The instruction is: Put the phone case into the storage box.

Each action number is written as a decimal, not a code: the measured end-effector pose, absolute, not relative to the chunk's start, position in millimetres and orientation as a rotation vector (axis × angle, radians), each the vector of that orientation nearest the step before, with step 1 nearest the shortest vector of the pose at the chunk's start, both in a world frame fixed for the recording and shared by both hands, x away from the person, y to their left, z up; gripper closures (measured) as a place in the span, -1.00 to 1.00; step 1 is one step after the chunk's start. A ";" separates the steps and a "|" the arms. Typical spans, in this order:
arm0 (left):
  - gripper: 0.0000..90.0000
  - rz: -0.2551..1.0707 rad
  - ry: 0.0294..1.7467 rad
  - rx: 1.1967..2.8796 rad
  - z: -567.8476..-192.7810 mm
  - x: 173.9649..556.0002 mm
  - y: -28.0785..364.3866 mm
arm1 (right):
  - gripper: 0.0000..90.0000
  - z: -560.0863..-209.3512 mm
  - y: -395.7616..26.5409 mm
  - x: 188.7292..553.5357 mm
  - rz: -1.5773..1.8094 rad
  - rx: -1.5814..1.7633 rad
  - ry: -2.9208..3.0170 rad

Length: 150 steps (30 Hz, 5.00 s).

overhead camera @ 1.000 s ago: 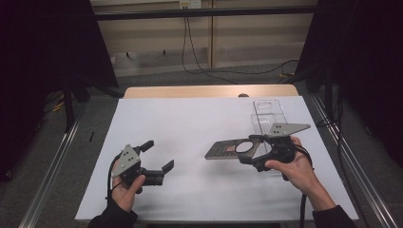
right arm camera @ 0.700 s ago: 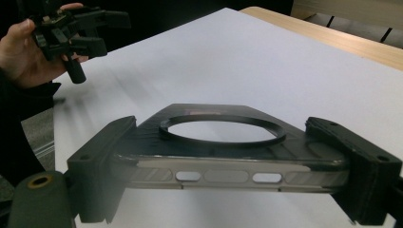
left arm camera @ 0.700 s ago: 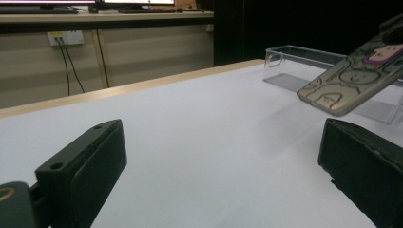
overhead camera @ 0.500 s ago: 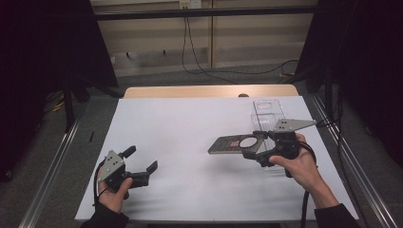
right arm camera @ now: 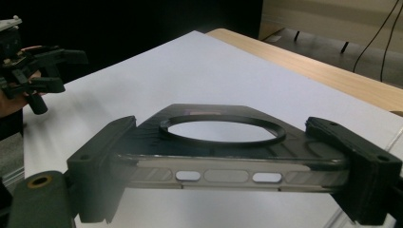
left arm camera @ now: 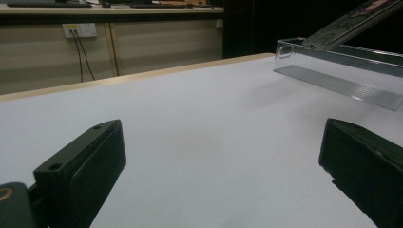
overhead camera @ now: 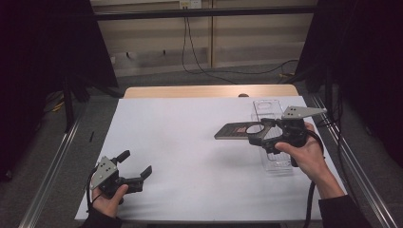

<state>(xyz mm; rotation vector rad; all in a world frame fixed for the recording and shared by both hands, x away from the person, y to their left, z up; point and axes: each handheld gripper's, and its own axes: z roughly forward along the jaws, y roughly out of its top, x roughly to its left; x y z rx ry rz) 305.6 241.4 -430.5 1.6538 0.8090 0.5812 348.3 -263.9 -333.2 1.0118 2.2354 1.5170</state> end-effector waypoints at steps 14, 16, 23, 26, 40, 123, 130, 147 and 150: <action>-0.94 0.597 0.826 1.667 -432.1 309.1 237.6 | -0.74 -313.5 -282.4 364.8 1.481 1.084 2.175; -0.94 0.601 0.834 1.672 -432.8 309.3 237.2 | -0.74 -311.3 -284.9 366.9 1.469 1.091 2.171; -0.94 0.596 0.844 1.683 -431.8 310.1 239.9 | -0.74 -304.2 -296.4 370.5 1.439 1.121 2.130; -0.94 0.589 0.843 1.693 -431.5 309.8 239.0 | -0.74 -300.2 -302.8 372.1 1.430 1.137 2.109; -0.96 0.599 0.810 1.688 -431.4 310.3 241.1 | -0.74 -289.2 -331.3 379.2 1.363 1.233 2.039; -0.95 0.594 0.755 1.711 -431.8 311.0 237.4 | -0.74 -350.1 -312.5 454.9 0.836 1.656 1.911; -0.95 0.600 0.754 1.717 -432.0 311.0 237.4 | -0.74 -355.0 -308.4 458.7 0.820 1.650 1.903; -0.95 0.598 0.748 1.723 -432.4 311.5 237.2 | -0.74 -357.5 -297.5 471.9 0.792 1.634 1.824; -0.95 0.597 0.748 1.723 -432.5 311.6 236.9 | -0.74 -358.0 -296.2 474.5 0.803 1.642 1.795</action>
